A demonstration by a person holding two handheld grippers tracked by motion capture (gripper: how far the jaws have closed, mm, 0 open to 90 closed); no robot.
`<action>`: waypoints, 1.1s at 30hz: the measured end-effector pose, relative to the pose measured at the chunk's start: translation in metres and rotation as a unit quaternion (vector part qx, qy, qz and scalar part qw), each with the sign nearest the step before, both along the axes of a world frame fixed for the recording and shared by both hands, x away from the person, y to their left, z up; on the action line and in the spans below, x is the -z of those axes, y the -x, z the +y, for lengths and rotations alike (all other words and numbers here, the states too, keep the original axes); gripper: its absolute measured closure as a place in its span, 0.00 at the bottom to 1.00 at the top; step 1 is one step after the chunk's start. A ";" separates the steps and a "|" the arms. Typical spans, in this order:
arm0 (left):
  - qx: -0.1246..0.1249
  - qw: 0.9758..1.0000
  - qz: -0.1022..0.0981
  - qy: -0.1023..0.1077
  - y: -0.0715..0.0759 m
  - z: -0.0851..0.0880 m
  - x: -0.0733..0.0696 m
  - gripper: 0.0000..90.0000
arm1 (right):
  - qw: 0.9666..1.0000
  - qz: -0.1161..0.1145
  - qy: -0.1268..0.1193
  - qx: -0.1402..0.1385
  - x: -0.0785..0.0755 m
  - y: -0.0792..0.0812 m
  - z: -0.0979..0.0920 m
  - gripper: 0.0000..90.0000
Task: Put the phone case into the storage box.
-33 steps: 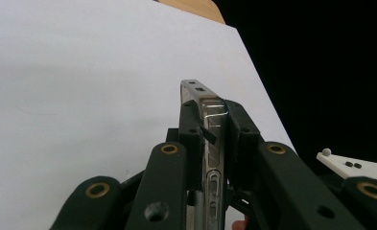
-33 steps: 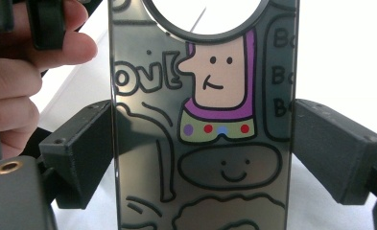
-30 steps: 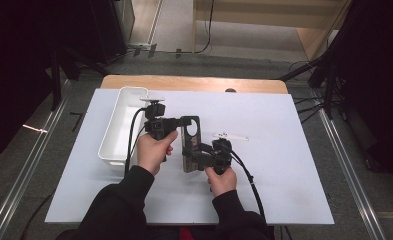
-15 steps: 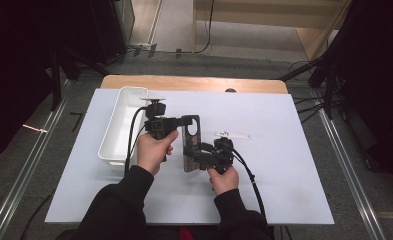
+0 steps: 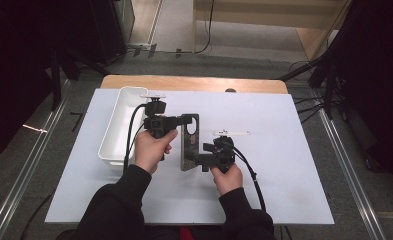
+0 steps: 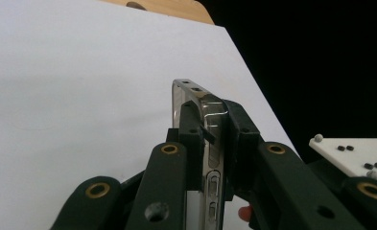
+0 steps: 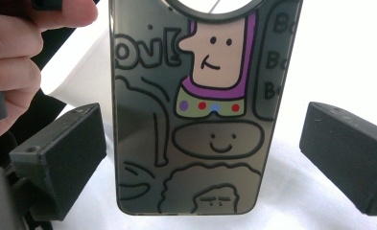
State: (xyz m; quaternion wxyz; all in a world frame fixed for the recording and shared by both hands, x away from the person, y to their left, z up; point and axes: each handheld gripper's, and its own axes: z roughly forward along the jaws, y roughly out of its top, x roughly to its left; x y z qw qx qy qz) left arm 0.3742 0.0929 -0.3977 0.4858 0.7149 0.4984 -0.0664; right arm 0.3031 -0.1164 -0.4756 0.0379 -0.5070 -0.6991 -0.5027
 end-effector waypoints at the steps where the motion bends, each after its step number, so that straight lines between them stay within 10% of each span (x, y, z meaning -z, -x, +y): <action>1: -0.001 1.000 -0.003 -0.005 0.000 0.000 -0.001 0.88 | 1.000 0.000 0.001 -0.001 -0.001 0.000 -0.001 0.02; 20: 0.013 1.000 -0.006 -0.016 0.001 0.006 -0.005 0.88 | 0.996 0.038 0.072 -0.036 -0.010 -0.006 -0.007 0.02; 33: 0.031 0.999 -0.023 -0.014 0.004 0.010 -0.008 0.88 | 0.991 0.025 0.105 -0.075 -0.018 0.004 -0.008 0.02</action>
